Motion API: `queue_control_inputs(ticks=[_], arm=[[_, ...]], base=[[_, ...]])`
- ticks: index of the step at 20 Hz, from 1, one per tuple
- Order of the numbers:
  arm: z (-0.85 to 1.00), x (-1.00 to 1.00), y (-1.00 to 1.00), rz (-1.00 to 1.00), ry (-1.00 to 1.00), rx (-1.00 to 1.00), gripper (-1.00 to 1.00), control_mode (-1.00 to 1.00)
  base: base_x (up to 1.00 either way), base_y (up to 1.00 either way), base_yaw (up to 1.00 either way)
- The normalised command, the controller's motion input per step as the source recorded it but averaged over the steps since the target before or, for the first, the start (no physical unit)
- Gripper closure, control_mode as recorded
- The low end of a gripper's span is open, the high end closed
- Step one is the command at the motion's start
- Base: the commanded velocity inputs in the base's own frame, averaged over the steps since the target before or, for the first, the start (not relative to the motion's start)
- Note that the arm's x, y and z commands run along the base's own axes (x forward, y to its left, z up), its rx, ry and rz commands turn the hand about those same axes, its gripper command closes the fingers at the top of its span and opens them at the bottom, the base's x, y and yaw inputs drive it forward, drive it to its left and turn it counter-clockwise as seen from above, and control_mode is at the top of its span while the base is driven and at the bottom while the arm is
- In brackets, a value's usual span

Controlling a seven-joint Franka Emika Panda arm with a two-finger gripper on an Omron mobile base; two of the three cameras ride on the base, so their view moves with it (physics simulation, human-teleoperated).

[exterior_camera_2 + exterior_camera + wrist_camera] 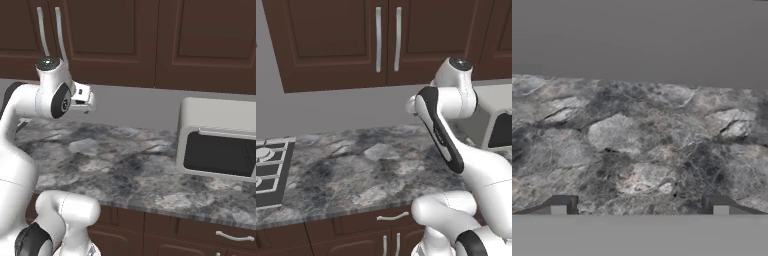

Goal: Get the candle and the wine from the cabinet and move them to the dining counter.

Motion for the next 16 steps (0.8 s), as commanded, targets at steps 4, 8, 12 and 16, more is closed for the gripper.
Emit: queue_control_inputs(ticks=[4, 8, 12, 16], arm=[[0.47, -0.21, 0.03, 0.00, -0.50, 0.02, -1.00, -1.00], [0.43, -0.03, 0.00, 0.00, -0.44, 0.04, -1.00, -1.00], [0.48, -0.03, 0.13, 0.00, -0.40, 0.00, -1.00, -1.00], [0.45, -0.02, 0.16, 0.00, -0.32, 0.00, -1.00, -1.00]], base=[[0.00, 0.00, 0.00], [0.00, 0.00, 0.00], [0.00, 0.00, 0.00], [0.00, 0.00, 0.00]])
